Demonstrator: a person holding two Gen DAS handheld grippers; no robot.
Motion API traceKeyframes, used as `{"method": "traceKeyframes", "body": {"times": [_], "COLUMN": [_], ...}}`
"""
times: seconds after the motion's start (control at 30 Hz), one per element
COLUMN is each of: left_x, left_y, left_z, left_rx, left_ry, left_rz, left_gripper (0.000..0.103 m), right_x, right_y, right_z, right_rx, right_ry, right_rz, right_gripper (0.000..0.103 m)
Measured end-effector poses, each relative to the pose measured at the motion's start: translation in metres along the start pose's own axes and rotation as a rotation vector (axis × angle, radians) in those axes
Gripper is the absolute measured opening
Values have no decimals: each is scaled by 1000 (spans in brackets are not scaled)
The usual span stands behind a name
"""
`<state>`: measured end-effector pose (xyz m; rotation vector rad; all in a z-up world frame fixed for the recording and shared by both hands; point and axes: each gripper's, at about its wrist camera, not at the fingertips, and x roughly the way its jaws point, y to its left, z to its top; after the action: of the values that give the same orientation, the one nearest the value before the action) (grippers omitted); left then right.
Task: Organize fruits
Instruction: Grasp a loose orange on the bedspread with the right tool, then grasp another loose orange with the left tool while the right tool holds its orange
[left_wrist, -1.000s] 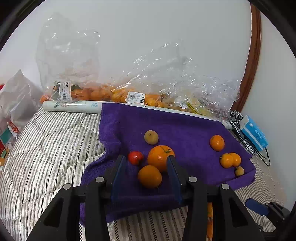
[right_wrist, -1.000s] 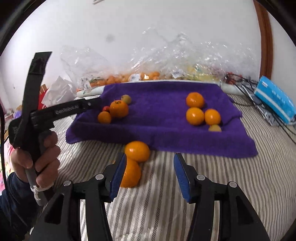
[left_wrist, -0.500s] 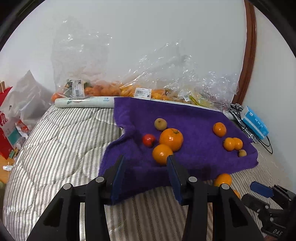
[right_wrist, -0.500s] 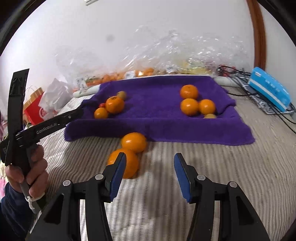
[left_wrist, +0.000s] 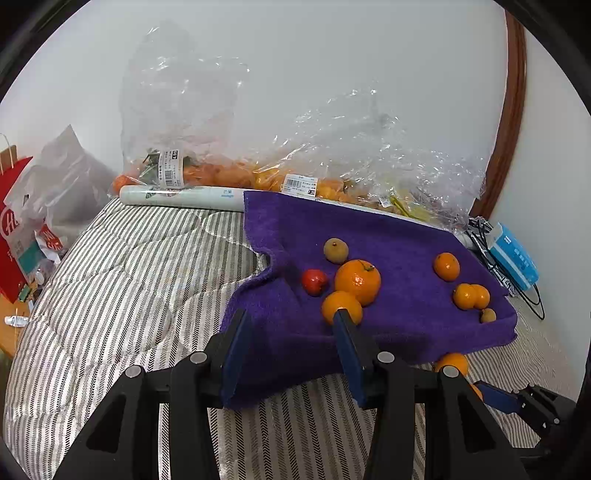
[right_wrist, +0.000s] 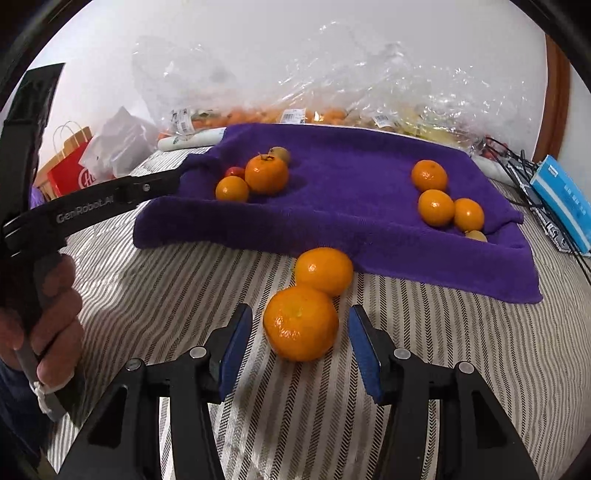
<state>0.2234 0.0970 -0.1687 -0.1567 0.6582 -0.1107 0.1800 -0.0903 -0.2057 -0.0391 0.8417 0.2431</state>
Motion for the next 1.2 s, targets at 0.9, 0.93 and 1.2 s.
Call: {"method": "traceKeyframes", "body": {"times": [0.9,0.93,1.2], "left_x": [-12,-14,-21], "left_y": [-37,-42,-45], "left_z": [-15,-17,-22], "left_rx": [136,159,145], "left_ry": [-31,-34,-25], "left_rz": [-28,-40,-43], "left_gripper": [44,44,48], "right_x": [-42,-40,-34], "right_y": [-122,-124,-128], "right_z": [-17,-16,-14], "right_rx": [65,72,59], "right_ry": [-125,-120,-104], "right_rz": [-80,-69,-14], "right_gripper": [41,41,41]}}
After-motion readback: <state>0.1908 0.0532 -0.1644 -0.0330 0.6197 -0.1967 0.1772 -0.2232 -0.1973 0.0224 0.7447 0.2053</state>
